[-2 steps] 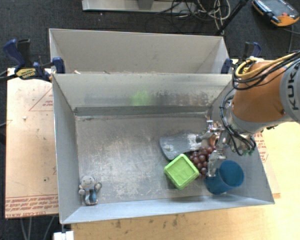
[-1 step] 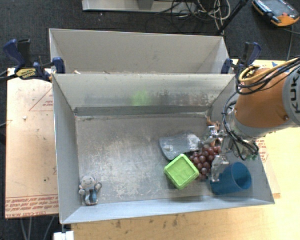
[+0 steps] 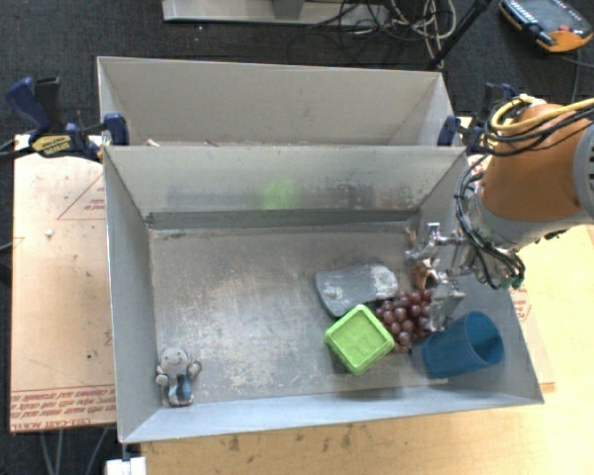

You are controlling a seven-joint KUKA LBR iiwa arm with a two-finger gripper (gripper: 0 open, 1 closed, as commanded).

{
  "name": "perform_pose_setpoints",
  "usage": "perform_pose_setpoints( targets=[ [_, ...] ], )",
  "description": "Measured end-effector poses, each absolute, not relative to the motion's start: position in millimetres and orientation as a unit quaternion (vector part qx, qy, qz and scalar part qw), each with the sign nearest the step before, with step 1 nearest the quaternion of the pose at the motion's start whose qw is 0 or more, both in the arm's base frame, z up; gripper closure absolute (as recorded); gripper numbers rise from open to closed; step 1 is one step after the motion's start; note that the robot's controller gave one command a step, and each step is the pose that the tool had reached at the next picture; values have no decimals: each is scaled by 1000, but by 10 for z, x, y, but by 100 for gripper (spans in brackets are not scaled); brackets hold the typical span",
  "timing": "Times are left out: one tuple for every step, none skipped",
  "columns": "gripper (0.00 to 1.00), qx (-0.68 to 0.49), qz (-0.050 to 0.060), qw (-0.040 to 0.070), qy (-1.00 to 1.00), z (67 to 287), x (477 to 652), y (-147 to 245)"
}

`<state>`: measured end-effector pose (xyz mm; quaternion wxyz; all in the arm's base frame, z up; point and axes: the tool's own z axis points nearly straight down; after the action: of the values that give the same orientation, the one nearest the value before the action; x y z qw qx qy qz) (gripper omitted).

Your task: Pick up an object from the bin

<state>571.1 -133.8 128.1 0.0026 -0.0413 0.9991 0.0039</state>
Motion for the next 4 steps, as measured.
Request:
perform_pose_setpoints(
  targets=[
    [0,-77,-1,3,997,799,5784,-1468],
    [100,-34,0,8,999,708,5832,-1479],
    [100,-27,0,7,1000,725,5823,-1481],
    [100,-24,1,3,1000,776,5807,-1476]
  ],
)
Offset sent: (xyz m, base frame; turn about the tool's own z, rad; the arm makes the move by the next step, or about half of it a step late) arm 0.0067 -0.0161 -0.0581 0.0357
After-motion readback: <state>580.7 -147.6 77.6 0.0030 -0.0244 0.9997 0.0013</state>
